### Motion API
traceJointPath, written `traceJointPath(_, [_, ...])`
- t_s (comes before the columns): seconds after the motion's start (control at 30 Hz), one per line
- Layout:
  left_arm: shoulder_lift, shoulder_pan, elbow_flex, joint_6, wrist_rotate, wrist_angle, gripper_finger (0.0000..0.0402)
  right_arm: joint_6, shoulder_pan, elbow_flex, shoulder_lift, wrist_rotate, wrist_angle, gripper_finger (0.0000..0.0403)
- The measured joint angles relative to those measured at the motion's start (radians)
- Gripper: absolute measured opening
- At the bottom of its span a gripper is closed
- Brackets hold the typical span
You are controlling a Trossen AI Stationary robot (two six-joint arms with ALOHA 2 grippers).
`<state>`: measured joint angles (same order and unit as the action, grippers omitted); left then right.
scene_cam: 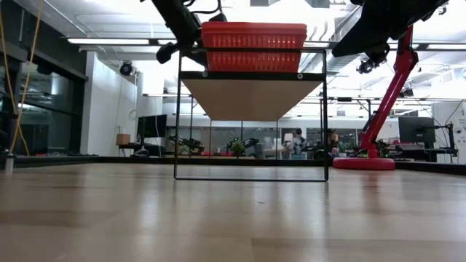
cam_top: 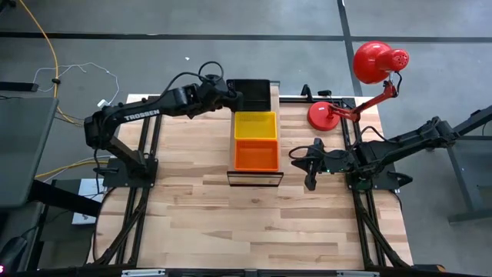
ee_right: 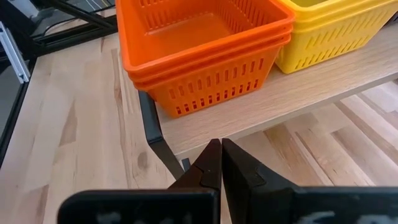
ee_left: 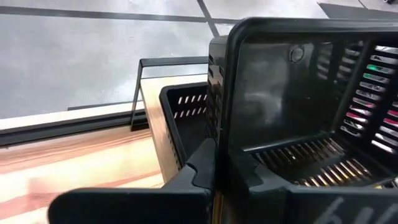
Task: Stack baskets on shelf by color
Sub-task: Stack the black bin on the black bins on the shelf
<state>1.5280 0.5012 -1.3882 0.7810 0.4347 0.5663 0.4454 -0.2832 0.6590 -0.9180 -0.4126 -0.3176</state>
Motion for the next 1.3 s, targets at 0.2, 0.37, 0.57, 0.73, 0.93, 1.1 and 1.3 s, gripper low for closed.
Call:
traceJointPath(0.2, [0.001,0.0,0.001,0.0,-0.002,-0.002,0.0,0.0,0.0,0.0,0.0,0.0,0.0,0.0])
traceJointPath(0.37, [0.001,0.0,0.001,-0.006,-0.004,-0.002,0.0,0.0,0.0,0.0,0.0,0.0,0.0,0.0])
traceJointPath(0.57, [0.001,-0.005,0.002,-0.006,-0.004,-0.003,0.0,0.0,0.0,0.0,0.0,0.0,0.0,0.0])
traceJointPath(0.73, [0.001,-0.005,0.002,-0.006,-0.004,-0.003,0.0,0.0,0.0,0.0,0.0,0.0,0.0,0.0])
traceJointPath(0.93, [0.001,-0.005,0.002,-0.006,-0.01,-0.003,0.0,0.0,0.0,0.0,0.0,0.0,0.0,0.0])
traceJointPath(1.1, [0.001,-0.005,0.002,-0.006,-0.013,-0.003,0.0,0.0,0.0,0.0,0.0,0.0,0.0,0.0])
traceJointPath(1.3, [0.001,-0.006,0.002,-0.006,-0.014,-0.003,0.0,0.0,0.0,0.0,0.0,0.0,0.0,0.0])
